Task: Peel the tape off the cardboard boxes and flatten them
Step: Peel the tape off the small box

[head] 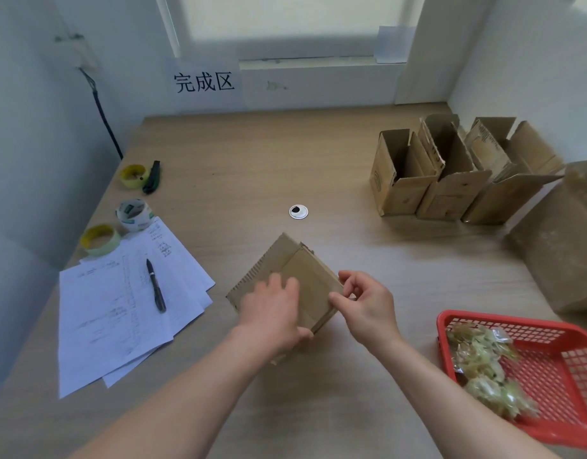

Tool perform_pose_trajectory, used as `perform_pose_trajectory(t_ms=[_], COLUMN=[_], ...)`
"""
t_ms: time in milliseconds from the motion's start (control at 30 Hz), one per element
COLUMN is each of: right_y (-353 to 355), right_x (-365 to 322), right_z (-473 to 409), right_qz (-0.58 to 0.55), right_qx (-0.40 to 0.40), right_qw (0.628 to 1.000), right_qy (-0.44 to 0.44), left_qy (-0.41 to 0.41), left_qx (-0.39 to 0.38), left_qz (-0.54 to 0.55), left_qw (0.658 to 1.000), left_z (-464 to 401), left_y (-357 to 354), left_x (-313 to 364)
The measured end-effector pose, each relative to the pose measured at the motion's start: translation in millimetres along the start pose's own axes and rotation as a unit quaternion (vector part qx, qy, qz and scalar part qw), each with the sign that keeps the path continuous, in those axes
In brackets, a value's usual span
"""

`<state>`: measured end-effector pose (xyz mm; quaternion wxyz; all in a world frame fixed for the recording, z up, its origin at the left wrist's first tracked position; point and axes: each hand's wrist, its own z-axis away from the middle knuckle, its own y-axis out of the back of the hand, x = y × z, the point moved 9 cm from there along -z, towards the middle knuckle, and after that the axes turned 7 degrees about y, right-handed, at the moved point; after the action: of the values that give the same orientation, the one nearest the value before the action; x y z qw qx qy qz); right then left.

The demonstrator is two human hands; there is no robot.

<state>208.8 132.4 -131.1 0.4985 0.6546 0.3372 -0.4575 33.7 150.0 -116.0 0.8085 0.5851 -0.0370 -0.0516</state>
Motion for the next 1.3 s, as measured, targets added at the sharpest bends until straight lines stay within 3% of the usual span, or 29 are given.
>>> perform_pose_trajectory(t_ms=[100, 233, 333, 467, 800, 967, 1100, 1300], right_y=[-0.4, -8.9, -16.8, -29.0, -54.9, -62.7, -59.2, -65.3], right_x=[-48.2, -96.6, -93.6, -61.5, -60.6, -65.5, -56.1, -35.2], right_z=[-16.2, -23.8, -22.0, -1.8, 11.9, 10.1, -5.1, -8.0], right_qz=[0.010, 0.055, 0.071, 0.109, 0.165, 0.153, 0.030, -0.157], right_qx=[-0.041, -0.088, -0.110, -0.135, -0.081, -0.146, -0.218, -0.176], right_qw=[0.993, 0.973, 0.977, 0.980, 0.974, 0.965, 0.975, 0.966], right_qy=[0.108, 0.204, 0.171, 0.101, 0.136, 0.154, 0.044, -0.104], left_qy=[-0.034, -0.052, -0.060, -0.078, -0.094, -0.091, -0.090, -0.078], left_qx=[0.121, 0.131, 0.116, 0.155, 0.096, 0.095, 0.109, 0.134], left_qz=[0.077, 0.095, 0.139, 0.219, 0.153, 0.165, 0.178, 0.198], left_qw=[0.989, 0.985, 0.982, 0.960, 0.979, 0.977, 0.974, 0.968], left_z=[-2.2, -14.4, -15.1, -6.7, -16.6, -15.8, -6.5, 0.8], left_y=[35.7, 47.8, 31.2, 20.9, 6.1, 3.9, 0.4, -0.6], left_x=[1.2, -7.5, -23.7, -36.4, -42.1, -46.9, -58.8, -67.1])
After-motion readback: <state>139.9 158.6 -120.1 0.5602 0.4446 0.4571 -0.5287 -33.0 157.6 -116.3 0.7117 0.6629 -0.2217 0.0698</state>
